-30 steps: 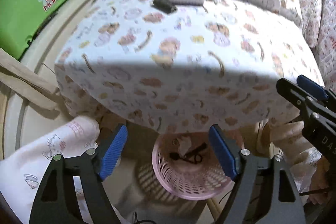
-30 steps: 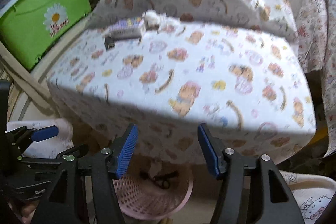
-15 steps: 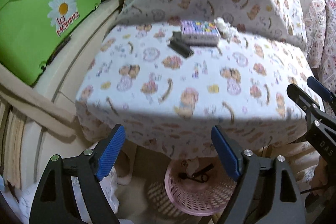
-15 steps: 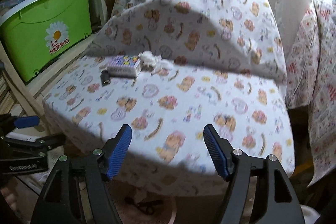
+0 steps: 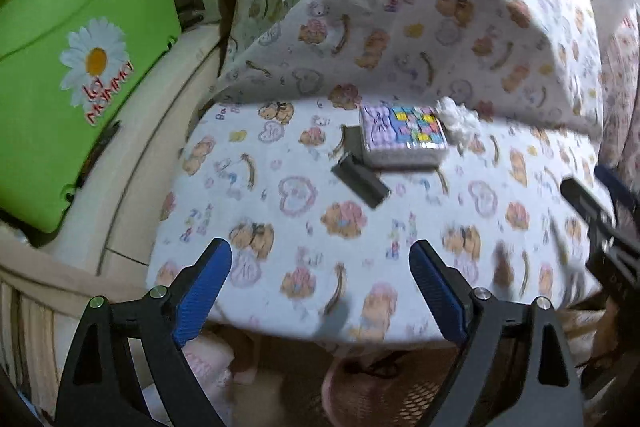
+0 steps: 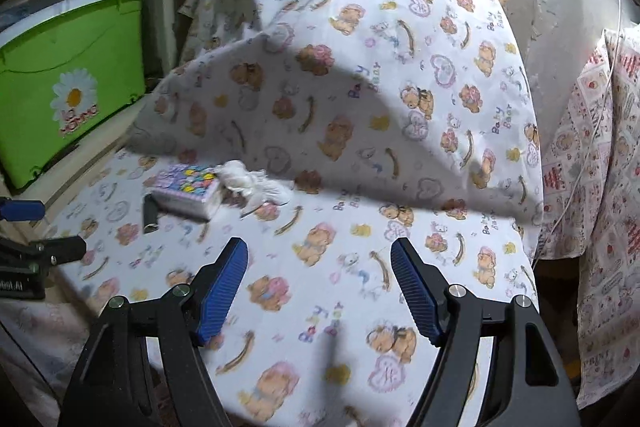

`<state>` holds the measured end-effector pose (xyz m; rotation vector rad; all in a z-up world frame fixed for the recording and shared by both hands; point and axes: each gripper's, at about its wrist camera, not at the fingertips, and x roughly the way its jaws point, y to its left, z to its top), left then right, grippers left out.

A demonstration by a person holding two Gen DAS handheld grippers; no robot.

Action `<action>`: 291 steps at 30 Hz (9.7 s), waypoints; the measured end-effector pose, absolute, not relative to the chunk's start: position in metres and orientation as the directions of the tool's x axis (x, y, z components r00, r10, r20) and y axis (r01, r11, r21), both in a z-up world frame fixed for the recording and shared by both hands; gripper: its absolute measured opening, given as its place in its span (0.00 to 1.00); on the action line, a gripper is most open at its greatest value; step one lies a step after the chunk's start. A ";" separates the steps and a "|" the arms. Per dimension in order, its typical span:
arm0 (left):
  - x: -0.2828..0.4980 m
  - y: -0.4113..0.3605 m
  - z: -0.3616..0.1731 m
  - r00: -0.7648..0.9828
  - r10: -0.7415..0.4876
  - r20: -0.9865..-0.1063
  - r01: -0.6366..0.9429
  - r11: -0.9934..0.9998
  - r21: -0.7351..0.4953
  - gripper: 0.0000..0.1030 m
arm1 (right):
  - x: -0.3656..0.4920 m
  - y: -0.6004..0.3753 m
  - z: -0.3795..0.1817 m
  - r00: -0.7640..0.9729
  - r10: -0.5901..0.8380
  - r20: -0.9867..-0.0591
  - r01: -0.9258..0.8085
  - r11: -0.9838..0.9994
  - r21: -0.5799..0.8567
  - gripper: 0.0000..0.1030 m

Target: Collect trash

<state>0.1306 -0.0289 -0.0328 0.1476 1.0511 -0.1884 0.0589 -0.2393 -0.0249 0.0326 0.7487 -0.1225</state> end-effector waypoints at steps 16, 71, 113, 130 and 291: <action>0.186 -0.037 -0.053 0.410 -0.164 -0.897 0.212 0.974 -0.081 0.58 | 0.073 -0.242 -0.029 0.703 -0.060 -0.709 0.139 0.989 0.054 0.74; 0.188 -0.043 -0.045 0.459 -0.165 -0.873 0.251 0.967 -0.051 0.09 | 0.082 -0.244 -0.023 0.695 -0.005 -0.719 0.145 0.980 0.134 0.75; 0.206 0.002 -0.028 0.537 -0.105 -0.837 0.114 0.992 -0.051 0.10 | 0.192 -0.233 -0.068 0.588 0.240 -0.773 0.167 0.899 0.406 0.06; 0.193 -0.007 -0.027 0.539 -0.116 -0.834 0.141 0.989 -0.047 0.10 | 0.125 -0.291 -0.029 0.612 0.255 -0.749 0.102 0.913 0.394 0.06; 0.019 -0.038 -0.038 0.676 -0.027 -0.737 0.207 0.966 0.154 0.95 | -0.009 -0.212 -0.024 0.674 -0.104 -0.731 0.104 0.994 -0.046 0.75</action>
